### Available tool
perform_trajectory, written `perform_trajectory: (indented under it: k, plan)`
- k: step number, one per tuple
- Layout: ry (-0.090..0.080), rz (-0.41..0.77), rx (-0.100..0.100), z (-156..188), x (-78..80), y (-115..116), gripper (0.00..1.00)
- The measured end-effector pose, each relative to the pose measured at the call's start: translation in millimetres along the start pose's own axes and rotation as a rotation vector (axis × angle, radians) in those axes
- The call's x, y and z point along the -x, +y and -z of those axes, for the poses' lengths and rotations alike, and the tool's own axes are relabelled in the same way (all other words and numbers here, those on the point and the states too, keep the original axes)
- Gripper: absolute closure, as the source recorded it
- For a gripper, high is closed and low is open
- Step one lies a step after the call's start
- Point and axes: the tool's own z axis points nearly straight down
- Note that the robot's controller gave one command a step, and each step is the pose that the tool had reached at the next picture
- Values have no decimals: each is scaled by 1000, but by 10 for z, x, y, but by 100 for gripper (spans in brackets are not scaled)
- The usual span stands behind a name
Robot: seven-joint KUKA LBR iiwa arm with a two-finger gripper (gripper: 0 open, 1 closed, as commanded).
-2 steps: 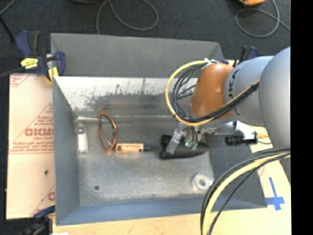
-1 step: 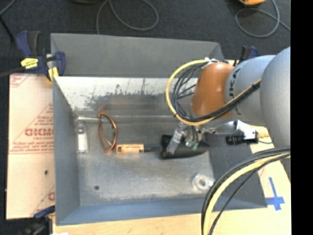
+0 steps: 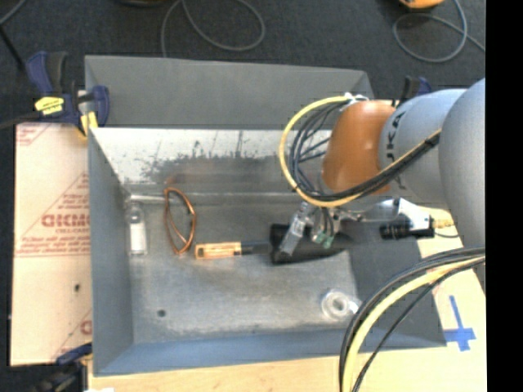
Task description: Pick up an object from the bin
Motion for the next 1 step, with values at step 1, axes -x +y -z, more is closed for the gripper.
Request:
perform_trajectory:
  k: [1]
  plan:
    - [1, 1, 0, 130, 1, -2, 100]
